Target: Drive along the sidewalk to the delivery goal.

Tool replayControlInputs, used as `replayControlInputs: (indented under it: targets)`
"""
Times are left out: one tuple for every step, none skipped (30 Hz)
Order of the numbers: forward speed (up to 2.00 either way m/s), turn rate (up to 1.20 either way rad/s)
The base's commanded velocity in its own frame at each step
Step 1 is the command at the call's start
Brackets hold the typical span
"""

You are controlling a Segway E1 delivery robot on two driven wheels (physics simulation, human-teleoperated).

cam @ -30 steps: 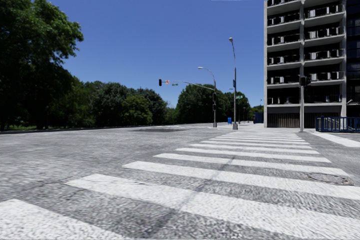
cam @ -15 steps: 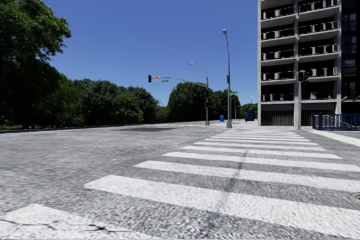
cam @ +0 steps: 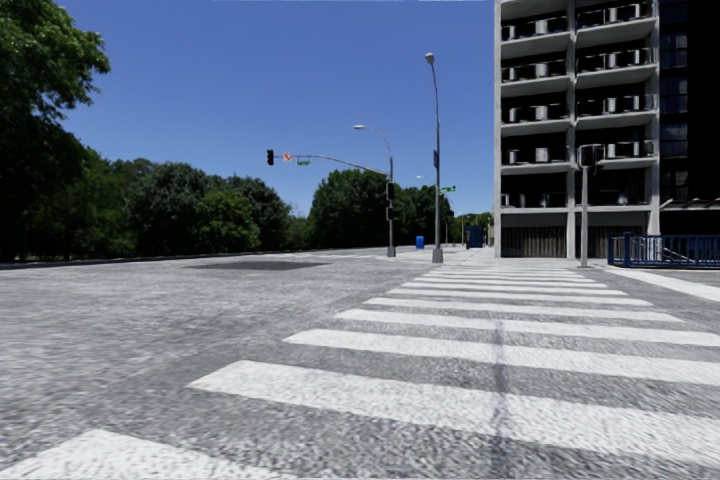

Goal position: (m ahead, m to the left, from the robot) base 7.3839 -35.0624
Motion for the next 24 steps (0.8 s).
replayControlInputs:
  targets:
    - [2.00, -0.40]
    - [2.00, -0.42]
    - [2.00, -0.42]
    - [2.00, -0.43]
    - [2.00, -0.43]
    - [2.00, -0.43]
    - [2.00, -0.43]
    - [2.00, -0.43]
    - [2.00, -0.43]
    - [2.00, -0.43]
    - [2.00, -0.43]
    - [2.00, -0.44]
    - [2.00, -0.46]
    - [2.00, -0.46]
    - [2.00, -0.47]
    - [2.00, -0.47]
    - [2.00, -0.47]
    - [2.00, -0.47]
    - [2.00, -0.47]
    - [2.00, -0.47]
    - [2.00, -0.47]
    - [2.00, -0.47]
    - [2.00, -0.47]
    - [2.00, -0.47]
